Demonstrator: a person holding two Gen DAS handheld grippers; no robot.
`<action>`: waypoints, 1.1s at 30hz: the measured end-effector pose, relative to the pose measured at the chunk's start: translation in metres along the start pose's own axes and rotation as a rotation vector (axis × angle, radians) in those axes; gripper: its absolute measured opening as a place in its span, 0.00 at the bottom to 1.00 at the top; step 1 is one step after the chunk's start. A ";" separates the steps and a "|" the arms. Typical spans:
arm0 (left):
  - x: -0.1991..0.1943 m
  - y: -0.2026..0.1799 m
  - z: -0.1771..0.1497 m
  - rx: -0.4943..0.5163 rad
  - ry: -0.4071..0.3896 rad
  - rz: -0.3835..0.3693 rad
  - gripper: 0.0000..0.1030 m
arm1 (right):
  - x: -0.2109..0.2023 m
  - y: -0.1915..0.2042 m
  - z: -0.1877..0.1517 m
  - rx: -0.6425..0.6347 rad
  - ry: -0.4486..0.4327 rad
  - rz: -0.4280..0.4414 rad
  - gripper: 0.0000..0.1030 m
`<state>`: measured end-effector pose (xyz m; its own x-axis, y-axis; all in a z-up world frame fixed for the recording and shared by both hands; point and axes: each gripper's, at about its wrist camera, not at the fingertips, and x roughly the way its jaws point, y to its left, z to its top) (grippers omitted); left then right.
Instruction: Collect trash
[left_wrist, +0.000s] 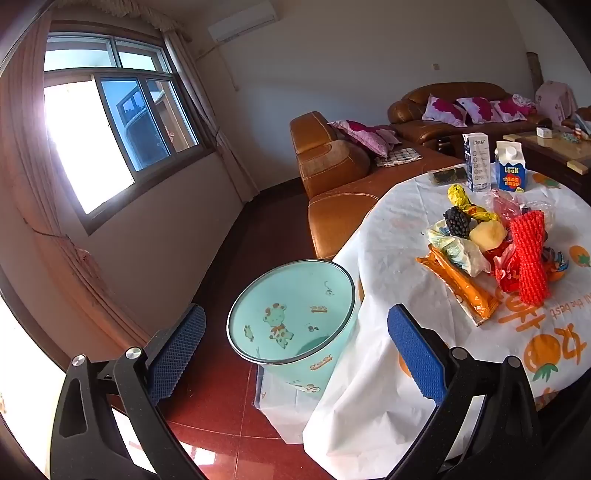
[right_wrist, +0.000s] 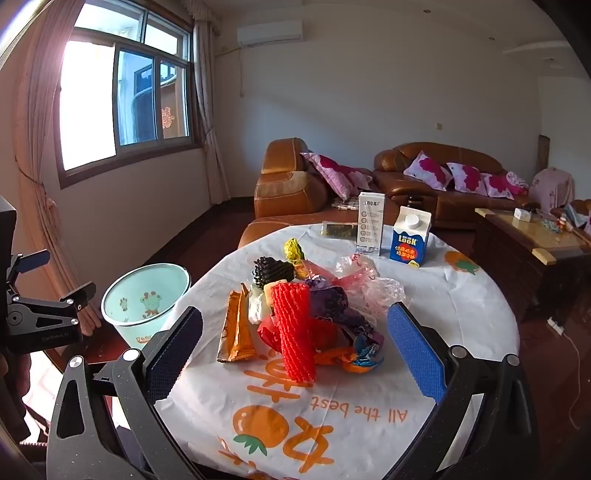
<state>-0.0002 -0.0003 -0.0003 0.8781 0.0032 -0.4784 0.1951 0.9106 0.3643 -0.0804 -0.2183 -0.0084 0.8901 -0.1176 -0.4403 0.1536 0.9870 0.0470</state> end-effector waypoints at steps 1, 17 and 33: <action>0.000 0.000 0.000 0.000 0.001 -0.002 0.94 | 0.000 -0.001 0.000 0.005 0.000 0.004 0.95; 0.001 0.004 0.001 -0.004 -0.001 0.020 0.94 | 0.000 -0.001 -0.001 0.011 0.005 0.006 0.95; 0.003 0.010 0.000 -0.016 -0.005 0.039 0.94 | -0.001 0.000 -0.002 0.008 0.004 0.001 0.95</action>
<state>0.0046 0.0089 0.0018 0.8870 0.0370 -0.4604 0.1537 0.9164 0.3697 -0.0819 -0.2178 -0.0095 0.8886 -0.1159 -0.4438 0.1558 0.9863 0.0543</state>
